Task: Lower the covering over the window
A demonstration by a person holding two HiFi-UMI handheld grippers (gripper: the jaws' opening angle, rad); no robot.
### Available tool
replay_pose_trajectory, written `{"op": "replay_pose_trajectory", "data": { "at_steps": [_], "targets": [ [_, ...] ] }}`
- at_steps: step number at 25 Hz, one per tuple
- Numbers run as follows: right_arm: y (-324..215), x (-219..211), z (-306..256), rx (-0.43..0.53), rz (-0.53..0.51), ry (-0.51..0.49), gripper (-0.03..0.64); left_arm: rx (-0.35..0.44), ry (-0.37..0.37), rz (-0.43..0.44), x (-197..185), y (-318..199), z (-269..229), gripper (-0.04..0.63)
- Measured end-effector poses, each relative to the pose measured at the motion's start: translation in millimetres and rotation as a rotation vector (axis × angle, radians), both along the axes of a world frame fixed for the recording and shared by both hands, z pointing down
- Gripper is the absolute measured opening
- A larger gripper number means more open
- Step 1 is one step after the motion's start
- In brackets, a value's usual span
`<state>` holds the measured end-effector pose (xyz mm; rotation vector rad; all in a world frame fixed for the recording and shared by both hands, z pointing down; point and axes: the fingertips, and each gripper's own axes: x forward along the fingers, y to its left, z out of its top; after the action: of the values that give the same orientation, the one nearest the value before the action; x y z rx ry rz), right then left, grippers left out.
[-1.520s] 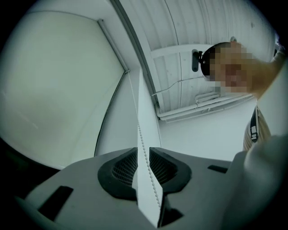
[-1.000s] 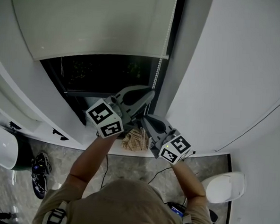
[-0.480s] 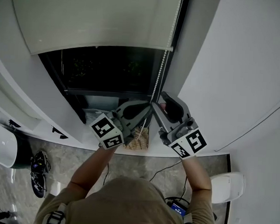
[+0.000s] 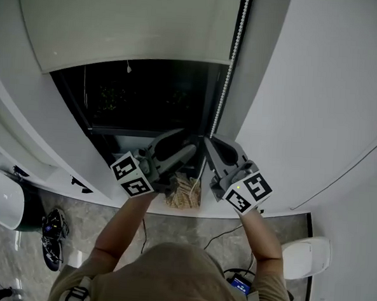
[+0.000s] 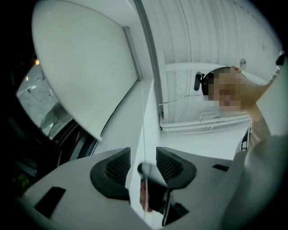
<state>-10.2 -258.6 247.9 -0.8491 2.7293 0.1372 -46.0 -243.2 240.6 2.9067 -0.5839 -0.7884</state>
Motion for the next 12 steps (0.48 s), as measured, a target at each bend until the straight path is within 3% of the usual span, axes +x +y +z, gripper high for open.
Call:
{"op": "replay_pose_trajectory", "data": {
  "at_steps": [1,3,6,8,12],
  "targets": [
    [2,-2,17,-0.036,-0.015,0.019,0.015,0.040,-0.026,-0.024,3,-3,-16,0.167],
    [10,-4,35,-0.067,-0.039,0.023,0.015,0.121,-0.152,-0.080,25,-7,-40,0.170],
    [21,-9,34,-0.049,-0.062,0.004,0.015,0.167,-0.278,-0.097,52,-15,-54,0.170],
    [24,-12,34,-0.039,-0.068,0.009,0.015,0.141,-0.273,-0.054,58,-17,-53,0.041],
    [32,-10,46,-0.041,-0.082,0.069,0.017,0.099,-0.242,-0.040,57,-9,-40,0.018]
  ]
}}
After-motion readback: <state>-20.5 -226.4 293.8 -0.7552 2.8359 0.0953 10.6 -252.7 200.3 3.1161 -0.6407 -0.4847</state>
